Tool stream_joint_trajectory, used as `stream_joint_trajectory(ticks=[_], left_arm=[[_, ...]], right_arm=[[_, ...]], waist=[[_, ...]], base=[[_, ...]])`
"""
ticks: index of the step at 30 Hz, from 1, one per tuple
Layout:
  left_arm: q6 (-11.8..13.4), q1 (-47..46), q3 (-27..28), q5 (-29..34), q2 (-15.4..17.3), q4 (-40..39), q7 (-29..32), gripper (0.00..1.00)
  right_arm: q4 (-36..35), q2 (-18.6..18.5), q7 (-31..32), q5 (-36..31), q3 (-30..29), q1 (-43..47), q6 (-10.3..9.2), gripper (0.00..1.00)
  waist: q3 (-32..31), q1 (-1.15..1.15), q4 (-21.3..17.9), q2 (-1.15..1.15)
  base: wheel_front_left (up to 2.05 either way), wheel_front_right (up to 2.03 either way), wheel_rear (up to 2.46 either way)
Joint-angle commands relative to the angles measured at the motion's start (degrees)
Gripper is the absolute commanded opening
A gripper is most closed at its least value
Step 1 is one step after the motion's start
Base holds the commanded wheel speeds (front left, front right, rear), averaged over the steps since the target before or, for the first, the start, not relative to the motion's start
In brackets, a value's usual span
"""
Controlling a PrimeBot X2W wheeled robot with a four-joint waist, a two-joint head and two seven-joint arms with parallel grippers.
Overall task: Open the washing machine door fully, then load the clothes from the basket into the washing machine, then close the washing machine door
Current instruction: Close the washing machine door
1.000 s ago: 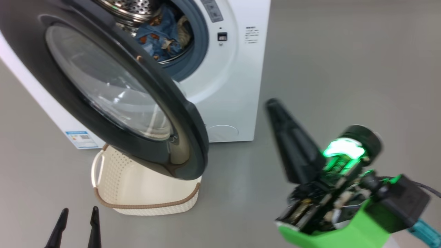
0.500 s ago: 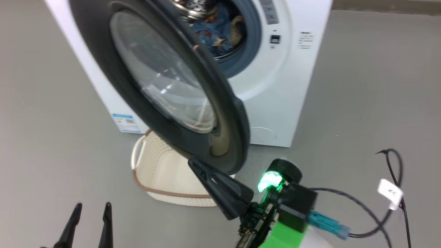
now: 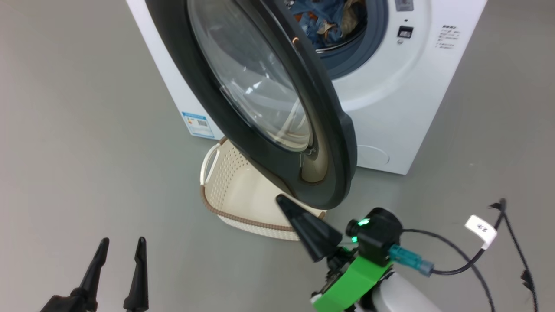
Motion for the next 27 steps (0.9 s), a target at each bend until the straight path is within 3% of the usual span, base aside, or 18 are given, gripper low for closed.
stream_joint_trajectory(ticks=[1,14,27], left_arm=[[-0.02,-2.33,1.72,-0.33,0.39,-1.38,-0.37,1.0],[-0.03,-5.46,0.92,-2.2,0.39,-1.08,-0.37,1.0],[-0.11,-8.74,-0.28,-4.04,0.39,-0.85,-0.37,1.0]], right_arm=[[-0.96,0.96,-0.27,-0.6,-0.02,0.48,0.09,0.0],[1.66,1.22,-0.27,-4.34,-13.73,-1.46,0.09,0.0],[4.36,1.24,-0.27,-6.9,-20.56,-9.75,0.09,0.0]], waist=[[1.32,0.0,1.14,0.0],[5.35,0.0,0.43,0.0],[10.54,0.0,1.09,0.0]], base=[[0.0,0.0,0.0],[0.0,0.0,0.0],[0.0,0.0,0.0]])
